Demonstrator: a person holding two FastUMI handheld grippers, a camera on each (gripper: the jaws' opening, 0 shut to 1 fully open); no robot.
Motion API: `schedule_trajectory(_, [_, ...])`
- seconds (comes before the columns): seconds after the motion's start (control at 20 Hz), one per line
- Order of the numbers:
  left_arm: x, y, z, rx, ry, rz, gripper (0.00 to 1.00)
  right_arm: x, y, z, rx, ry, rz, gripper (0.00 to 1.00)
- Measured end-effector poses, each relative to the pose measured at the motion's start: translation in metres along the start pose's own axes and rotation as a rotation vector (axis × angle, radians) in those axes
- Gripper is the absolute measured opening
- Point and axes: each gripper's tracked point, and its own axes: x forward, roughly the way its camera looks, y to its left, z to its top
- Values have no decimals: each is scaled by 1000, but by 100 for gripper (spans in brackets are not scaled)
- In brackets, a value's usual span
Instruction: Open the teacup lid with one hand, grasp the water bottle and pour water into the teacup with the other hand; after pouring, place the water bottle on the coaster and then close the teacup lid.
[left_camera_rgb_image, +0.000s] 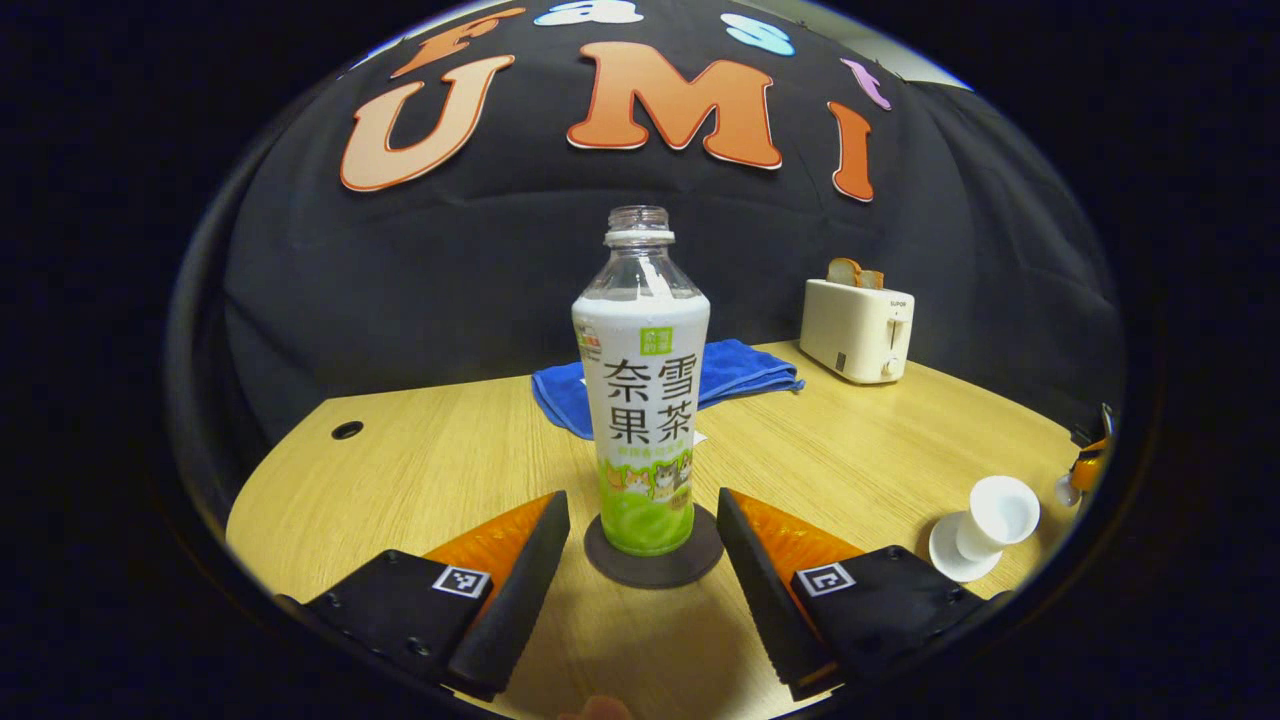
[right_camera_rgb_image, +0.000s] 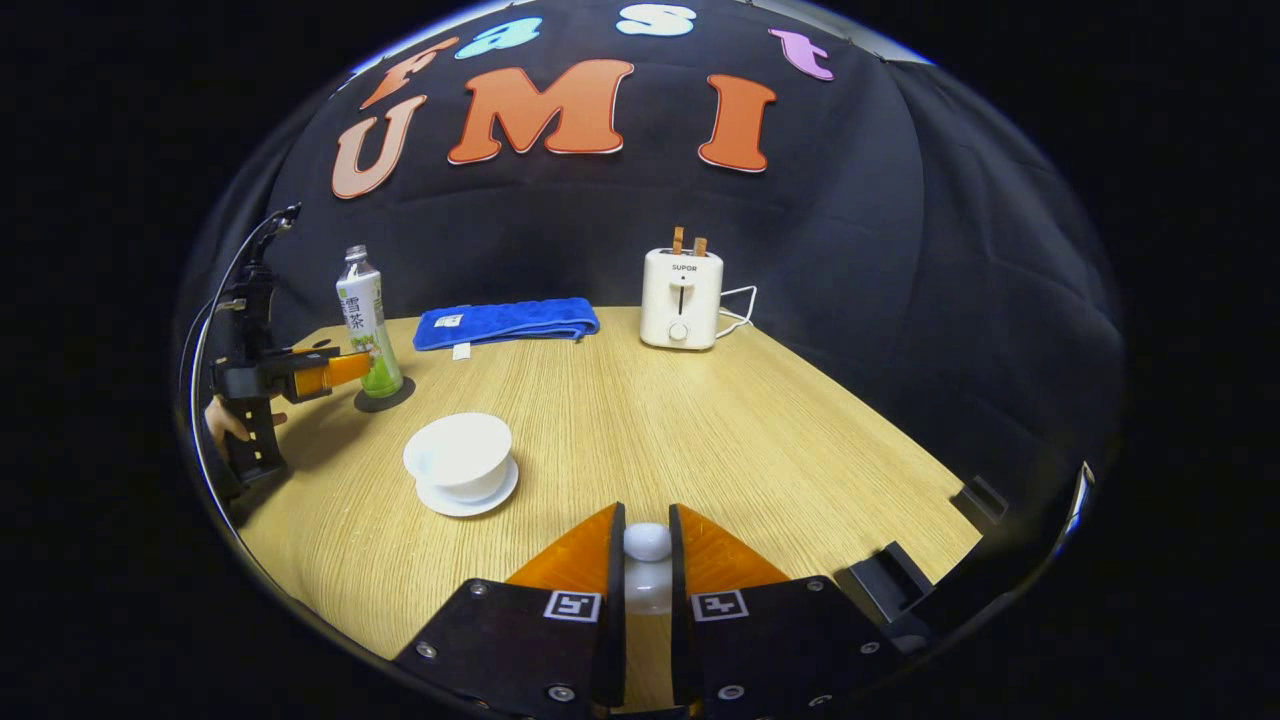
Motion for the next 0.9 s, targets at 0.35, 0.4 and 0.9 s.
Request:
schedule_trajectory(0.35, [-52, -3, -19, 1, -33, 34, 95, -6, 7, 5, 1, -24, 22, 19])
schedule_trajectory(0.4, [-58, -3, -26, 1, -32, 43, 95, -7, 8, 6, 7, -25, 27, 19])
schedule_trajectory(0.9, [-111, 41, -23, -94, -145, 189, 94, 12, 76, 59, 35, -134, 167, 18])
